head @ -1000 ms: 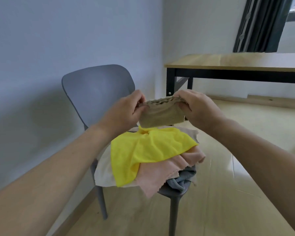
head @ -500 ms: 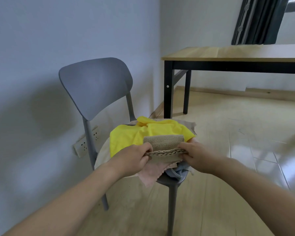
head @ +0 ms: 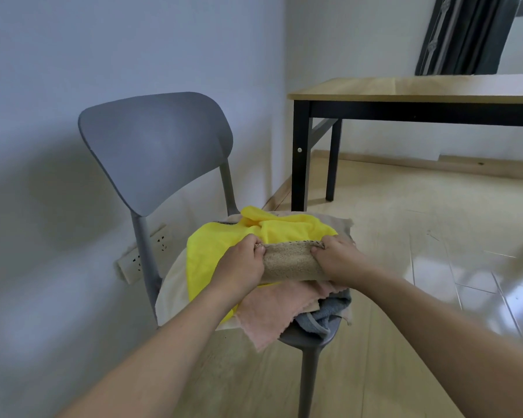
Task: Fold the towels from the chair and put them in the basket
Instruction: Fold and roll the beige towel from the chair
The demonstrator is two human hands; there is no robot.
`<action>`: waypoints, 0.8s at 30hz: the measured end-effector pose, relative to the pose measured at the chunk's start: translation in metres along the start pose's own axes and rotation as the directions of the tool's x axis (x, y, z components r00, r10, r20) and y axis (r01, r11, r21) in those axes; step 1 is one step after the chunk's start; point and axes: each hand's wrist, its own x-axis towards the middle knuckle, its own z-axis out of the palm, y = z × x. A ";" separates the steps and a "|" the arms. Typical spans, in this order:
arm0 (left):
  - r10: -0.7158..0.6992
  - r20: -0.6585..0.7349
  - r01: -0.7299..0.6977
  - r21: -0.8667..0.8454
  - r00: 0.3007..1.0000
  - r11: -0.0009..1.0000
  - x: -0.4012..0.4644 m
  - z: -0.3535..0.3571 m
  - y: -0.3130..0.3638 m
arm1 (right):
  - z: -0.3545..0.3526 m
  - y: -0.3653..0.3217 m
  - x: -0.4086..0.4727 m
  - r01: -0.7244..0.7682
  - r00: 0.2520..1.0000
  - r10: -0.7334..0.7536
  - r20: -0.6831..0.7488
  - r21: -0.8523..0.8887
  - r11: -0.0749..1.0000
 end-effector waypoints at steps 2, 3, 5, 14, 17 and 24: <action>-0.006 -0.025 0.007 0.028 1.000 1.000 0.005 0.004 -0.003 | 0.004 0.000 0.005 -0.017 1.000 0.017 0.014 0.031 0.999; -0.016 -0.034 0.018 0.047 0.999 0.999 0.007 0.007 -0.003 | 0.005 0.000 0.006 -0.015 1.000 0.015 0.000 0.046 0.999; -0.066 -0.037 0.069 0.073 0.997 0.995 0.012 0.012 -0.003 | 0.008 0.002 0.008 0.002 0.999 0.004 -0.054 0.111 0.994; -0.176 -0.001 0.175 0.102 0.984 0.979 0.005 0.016 0.013 | 0.011 -0.004 -0.003 -0.088 0.979 0.163 -0.126 0.461 0.883; -0.115 -0.052 0.109 -0.105 0.992 0.989 -0.007 0.010 0.024 | 0.008 -0.012 -0.015 -0.029 0.975 0.137 -0.175 0.511 0.859; -0.078 -0.223 -0.004 -0.345 0.972 0.939 -0.035 -0.014 0.057 | -0.017 -0.025 -0.050 0.088 0.908 0.164 -0.385 0.559 0.824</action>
